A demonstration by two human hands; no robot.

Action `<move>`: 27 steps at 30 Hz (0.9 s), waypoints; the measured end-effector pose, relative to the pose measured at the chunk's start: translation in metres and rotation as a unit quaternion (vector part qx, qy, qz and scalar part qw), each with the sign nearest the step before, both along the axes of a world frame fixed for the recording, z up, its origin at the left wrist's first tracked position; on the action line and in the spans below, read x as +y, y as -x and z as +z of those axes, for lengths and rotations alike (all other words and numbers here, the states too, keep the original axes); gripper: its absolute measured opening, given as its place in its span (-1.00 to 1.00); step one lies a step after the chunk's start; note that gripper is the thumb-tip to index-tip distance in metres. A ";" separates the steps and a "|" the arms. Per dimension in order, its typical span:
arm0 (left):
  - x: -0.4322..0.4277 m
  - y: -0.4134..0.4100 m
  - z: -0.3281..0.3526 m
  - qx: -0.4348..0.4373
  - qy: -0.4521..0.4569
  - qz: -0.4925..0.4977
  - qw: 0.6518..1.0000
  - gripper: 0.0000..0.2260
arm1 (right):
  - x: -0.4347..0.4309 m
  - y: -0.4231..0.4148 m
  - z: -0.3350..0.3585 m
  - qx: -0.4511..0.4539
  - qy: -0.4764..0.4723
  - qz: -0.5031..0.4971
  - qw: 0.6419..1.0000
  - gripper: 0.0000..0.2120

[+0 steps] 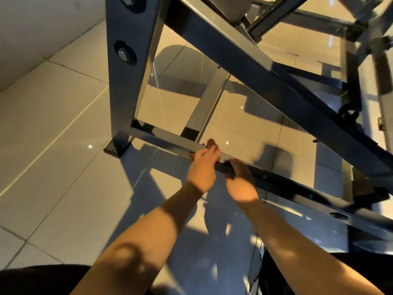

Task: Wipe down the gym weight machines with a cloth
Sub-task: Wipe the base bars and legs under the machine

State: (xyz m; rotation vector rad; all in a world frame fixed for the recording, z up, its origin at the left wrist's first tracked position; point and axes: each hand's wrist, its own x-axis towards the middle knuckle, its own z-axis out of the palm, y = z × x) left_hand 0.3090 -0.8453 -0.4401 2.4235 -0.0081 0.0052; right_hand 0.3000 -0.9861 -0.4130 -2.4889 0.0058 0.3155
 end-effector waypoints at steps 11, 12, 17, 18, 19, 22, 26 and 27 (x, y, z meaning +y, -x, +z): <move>0.013 0.001 0.003 -0.024 -0.045 0.055 0.997 -0.49 | -0.024 0.018 0.000 0.040 0.016 -0.009 0.999 -0.44; 0.009 0.001 0.003 -0.033 -0.059 0.041 0.997 -0.48 | -0.026 0.019 0.000 0.041 0.019 -0.017 0.999 -0.45; -0.038 0.020 0.005 0.032 -0.002 -0.009 0.999 -0.64 | -0.029 0.018 -0.004 0.029 0.027 -0.037 0.999 -0.48; -0.042 0.021 0.009 0.048 0.001 -0.024 0.999 -0.62 | -0.027 0.018 -0.003 0.028 0.024 -0.039 0.999 -0.49; -0.042 0.020 0.007 0.070 0.004 -0.023 0.997 -0.59 | -0.026 0.017 -0.002 0.027 0.023 -0.039 0.999 -0.49; -0.028 0.015 0.011 0.064 -0.012 0.010 0.998 -0.47 | -0.026 0.020 0.000 0.024 0.056 -0.022 0.998 -0.49; 0.000 0.006 0.000 -0.005 -0.061 0.039 0.997 -0.46 | -0.031 0.026 -0.002 0.022 0.085 -0.005 0.996 -0.47; 0.000 0.006 0.000 0.004 -0.041 0.056 0.998 -0.46 | -0.031 0.026 -0.002 0.025 0.088 -0.004 0.996 -0.47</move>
